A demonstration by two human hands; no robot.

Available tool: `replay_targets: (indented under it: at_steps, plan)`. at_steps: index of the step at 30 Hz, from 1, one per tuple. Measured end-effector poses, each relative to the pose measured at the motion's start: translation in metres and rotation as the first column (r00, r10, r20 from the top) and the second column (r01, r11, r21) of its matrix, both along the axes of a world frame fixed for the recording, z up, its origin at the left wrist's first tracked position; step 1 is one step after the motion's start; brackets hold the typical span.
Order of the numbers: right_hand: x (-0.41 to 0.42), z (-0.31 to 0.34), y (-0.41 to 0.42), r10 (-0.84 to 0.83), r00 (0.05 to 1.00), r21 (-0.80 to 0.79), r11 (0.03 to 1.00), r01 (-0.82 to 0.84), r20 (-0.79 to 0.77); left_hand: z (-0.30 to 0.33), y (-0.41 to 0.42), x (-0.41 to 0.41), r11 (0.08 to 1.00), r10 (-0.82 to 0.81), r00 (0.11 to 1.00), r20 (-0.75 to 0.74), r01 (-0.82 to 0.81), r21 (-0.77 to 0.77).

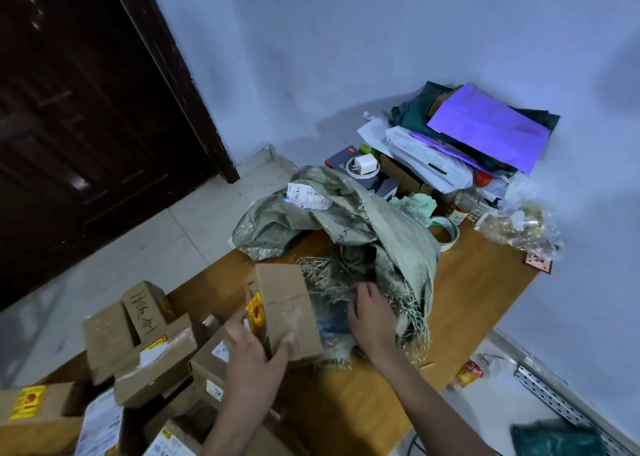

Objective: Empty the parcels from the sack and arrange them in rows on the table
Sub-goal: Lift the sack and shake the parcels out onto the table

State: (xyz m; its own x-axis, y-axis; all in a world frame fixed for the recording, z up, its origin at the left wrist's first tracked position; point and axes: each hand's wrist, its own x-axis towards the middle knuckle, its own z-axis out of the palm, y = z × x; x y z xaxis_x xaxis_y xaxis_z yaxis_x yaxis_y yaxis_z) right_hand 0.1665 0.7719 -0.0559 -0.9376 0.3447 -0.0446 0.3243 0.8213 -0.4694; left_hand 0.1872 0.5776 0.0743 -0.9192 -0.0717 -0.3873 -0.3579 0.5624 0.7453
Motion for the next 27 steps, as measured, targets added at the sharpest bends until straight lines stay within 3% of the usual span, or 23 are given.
replay_targets:
  at_steps: [6,13,18,22,27]
  plan:
    - [-0.045,-0.011,-0.053,0.461,0.869,0.138,0.863,-0.487,0.181,-0.005,-0.044,0.007,0.978,0.159,0.985,0.065,-0.166,0.130]
    - [-0.068,-0.044,-0.071,0.529,0.629,0.039,0.747,-0.664,0.570,-0.018,-0.044,0.009,0.962,0.163,0.984,0.075,-0.175,0.208]
    - [-0.028,-0.058,-0.048,0.554,0.689,0.097,0.743,-0.663,0.467,-0.019,-0.041,0.007,0.970,0.148,0.986,0.075,-0.159,0.183]
    - [0.001,-0.066,-0.005,0.552,0.722,0.250,0.694,-0.676,0.418,-0.021,-0.045,0.004,0.973,0.157,0.983,0.099,-0.171,0.156]
    - [0.004,-0.053,0.052,0.459,0.759,0.353,0.690,-0.632,0.461,-0.020,-0.046,-0.001,0.972,0.153,0.977,0.150,-0.176,0.154]
